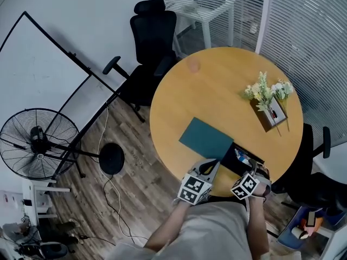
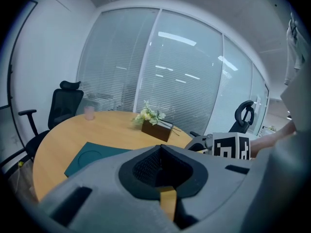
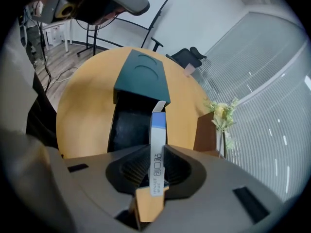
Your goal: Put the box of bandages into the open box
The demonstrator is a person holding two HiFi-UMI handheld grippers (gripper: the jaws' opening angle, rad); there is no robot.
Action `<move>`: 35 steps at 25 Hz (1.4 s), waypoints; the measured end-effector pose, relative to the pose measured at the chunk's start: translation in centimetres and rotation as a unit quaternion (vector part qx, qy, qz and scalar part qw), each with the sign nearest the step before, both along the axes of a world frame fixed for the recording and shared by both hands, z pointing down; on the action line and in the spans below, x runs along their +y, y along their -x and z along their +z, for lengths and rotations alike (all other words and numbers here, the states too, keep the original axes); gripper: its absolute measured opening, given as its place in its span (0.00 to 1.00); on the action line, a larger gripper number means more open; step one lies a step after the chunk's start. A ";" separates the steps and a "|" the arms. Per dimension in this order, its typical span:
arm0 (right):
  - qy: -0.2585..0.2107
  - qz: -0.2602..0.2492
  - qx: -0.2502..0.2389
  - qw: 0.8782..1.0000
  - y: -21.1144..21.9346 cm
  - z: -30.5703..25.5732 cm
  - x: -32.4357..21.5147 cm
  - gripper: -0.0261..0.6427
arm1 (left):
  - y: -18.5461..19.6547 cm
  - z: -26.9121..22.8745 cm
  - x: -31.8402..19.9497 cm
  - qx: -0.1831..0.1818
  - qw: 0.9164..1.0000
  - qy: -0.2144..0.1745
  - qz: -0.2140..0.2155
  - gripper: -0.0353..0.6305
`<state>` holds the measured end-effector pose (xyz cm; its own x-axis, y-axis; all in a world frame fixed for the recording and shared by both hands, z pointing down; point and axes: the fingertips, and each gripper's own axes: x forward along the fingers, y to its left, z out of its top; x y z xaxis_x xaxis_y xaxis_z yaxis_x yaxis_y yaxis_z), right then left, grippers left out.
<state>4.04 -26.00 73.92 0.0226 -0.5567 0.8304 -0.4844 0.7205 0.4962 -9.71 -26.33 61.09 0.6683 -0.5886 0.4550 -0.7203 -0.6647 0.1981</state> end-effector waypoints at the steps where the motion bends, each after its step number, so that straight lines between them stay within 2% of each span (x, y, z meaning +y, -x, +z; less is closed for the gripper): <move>1: -0.003 -0.003 0.005 1.000 0.1 0.0 -0.1 0.16 | 0.1 -0.1 -0.1 0.000 1.000 0.000 -0.001 0.07; 7: -0.009 -0.028 0.032 0.999 1.0 0.3 -0.7 0.16 | 0.0 -0.1 -0.5 0.004 1.000 0.001 -0.002 0.07; 19: 0.053 -0.037 -0.057 0.996 3.1 2.3 0.5 0.17 | -0.2 0.2 -1.2 0.007 1.000 0.005 -0.004 0.07; 29: 0.072 -0.062 -0.072 0.993 3.4 3.1 0.9 0.17 | -0.3 0.5 -1.5 0.006 1.000 0.012 0.002 0.07; 35: 0.075 -0.080 -0.057 0.992 3.5 3.5 0.5 0.18 | -0.1 0.2 -1.5 0.007 1.000 0.011 -0.002 0.07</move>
